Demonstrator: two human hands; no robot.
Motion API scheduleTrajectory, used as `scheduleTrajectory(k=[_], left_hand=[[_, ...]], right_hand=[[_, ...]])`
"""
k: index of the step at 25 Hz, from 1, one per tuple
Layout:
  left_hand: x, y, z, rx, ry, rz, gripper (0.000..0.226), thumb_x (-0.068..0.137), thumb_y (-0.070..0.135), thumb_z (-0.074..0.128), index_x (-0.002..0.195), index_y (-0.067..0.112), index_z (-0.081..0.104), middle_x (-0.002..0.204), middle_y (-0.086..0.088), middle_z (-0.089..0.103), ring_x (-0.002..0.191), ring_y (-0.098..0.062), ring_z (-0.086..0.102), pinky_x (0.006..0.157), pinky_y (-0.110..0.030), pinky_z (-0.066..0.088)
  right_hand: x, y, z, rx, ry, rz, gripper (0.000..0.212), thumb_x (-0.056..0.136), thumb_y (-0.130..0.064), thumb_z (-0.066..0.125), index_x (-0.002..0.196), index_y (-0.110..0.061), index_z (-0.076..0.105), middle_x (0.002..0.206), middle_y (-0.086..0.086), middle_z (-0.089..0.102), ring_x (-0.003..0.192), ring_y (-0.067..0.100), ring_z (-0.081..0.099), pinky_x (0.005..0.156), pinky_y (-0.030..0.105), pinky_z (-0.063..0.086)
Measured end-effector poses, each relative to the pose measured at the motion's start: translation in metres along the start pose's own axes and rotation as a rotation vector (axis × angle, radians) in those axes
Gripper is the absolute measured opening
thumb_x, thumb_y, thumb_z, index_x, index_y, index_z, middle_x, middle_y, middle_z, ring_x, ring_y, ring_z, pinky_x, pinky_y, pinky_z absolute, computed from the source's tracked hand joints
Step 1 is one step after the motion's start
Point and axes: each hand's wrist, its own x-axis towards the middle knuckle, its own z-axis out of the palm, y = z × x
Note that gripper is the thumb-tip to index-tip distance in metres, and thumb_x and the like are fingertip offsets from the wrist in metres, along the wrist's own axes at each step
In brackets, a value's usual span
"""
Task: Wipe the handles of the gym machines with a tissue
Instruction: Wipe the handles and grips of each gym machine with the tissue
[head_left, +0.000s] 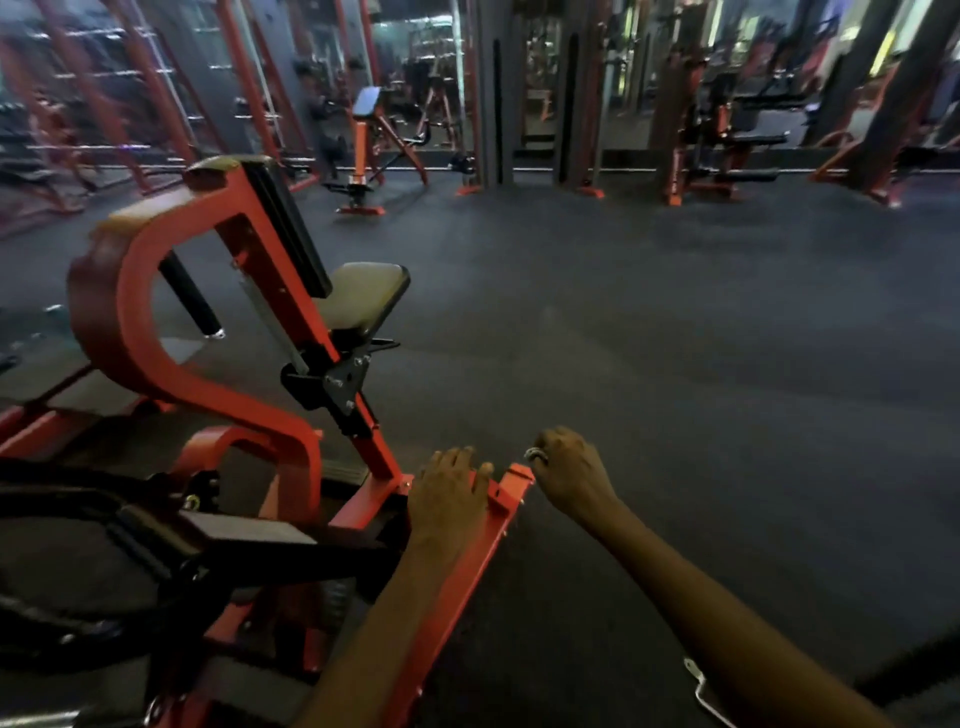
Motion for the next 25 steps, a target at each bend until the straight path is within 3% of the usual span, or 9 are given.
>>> scheduleTrajectory(k=[5, 10, 15, 19, 22, 25], left_hand=[[0.079, -0.022, 0.012, 0.035, 0.105, -0.189, 0.045, 0.102, 0.041, 0.036, 0.135, 0.014, 0.052, 0.136, -0.006, 0.055, 0.127, -0.024, 0.047, 0.104, -0.036, 0.035], [0.136, -0.04, 0.0, 0.086, 0.246, -0.4, 0.045, 0.101, 0.04, 0.04, 0.136, 0.014, 0.052, 0.14, -0.009, 0.052, 0.127, -0.027, 0.047, 0.103, -0.038, 0.035], [0.171, -0.077, -0.014, 0.084, 0.418, -0.583, 0.04, 0.1, 0.035, 0.047, 0.128, 0.01, 0.058, 0.131, -0.01, 0.059, 0.125, -0.03, 0.049, 0.102, -0.042, 0.036], [0.198, -0.12, -0.036, 0.102, 0.539, -0.678, 0.043, 0.099, 0.035, 0.047, 0.128, 0.006, 0.059, 0.132, -0.015, 0.059, 0.128, -0.033, 0.049, 0.107, -0.044, 0.035], [0.218, -0.171, -0.066, 0.149, 0.759, -0.678, 0.05, 0.094, 0.038, 0.043, 0.122, 0.003, 0.063, 0.125, -0.019, 0.063, 0.118, -0.037, 0.058, 0.098, -0.048, 0.045], [0.243, -0.221, -0.122, 0.181, 0.894, -0.675, 0.05, 0.095, 0.037, 0.042, 0.129, 0.005, 0.059, 0.135, -0.018, 0.056, 0.128, -0.037, 0.051, 0.104, -0.047, 0.042]], right_hand=[[0.121, 0.004, 0.025, 0.054, -0.054, -0.212, 0.02, 0.088, -0.019, 0.052, 0.089, -0.002, 0.064, 0.098, 0.015, 0.063, 0.089, 0.033, 0.06, 0.074, 0.037, 0.045], [0.224, -0.018, 0.048, 0.128, -0.139, -0.38, 0.02, 0.086, -0.018, 0.053, 0.088, -0.002, 0.066, 0.095, 0.015, 0.063, 0.088, 0.034, 0.06, 0.073, 0.038, 0.047], [0.283, -0.066, 0.092, 0.245, -0.32, -0.575, 0.015, 0.083, -0.011, 0.055, 0.074, 0.002, 0.056, 0.085, 0.02, 0.061, 0.079, 0.036, 0.058, 0.063, 0.038, 0.045], [0.319, -0.118, 0.126, 0.385, -0.426, -0.609, 0.016, 0.086, -0.012, 0.056, 0.074, -0.002, 0.054, 0.082, 0.017, 0.062, 0.076, 0.033, 0.061, 0.061, 0.038, 0.045], [0.342, -0.169, 0.15, 0.477, -0.467, -0.615, 0.018, 0.087, -0.013, 0.059, 0.073, -0.005, 0.054, 0.075, 0.013, 0.062, 0.071, 0.026, 0.059, 0.058, 0.03, 0.038], [0.371, -0.226, 0.167, 0.653, -0.511, -0.561, 0.014, 0.085, -0.01, 0.063, 0.072, -0.013, 0.059, 0.069, 0.002, 0.058, 0.065, 0.016, 0.055, 0.059, 0.026, 0.038]])
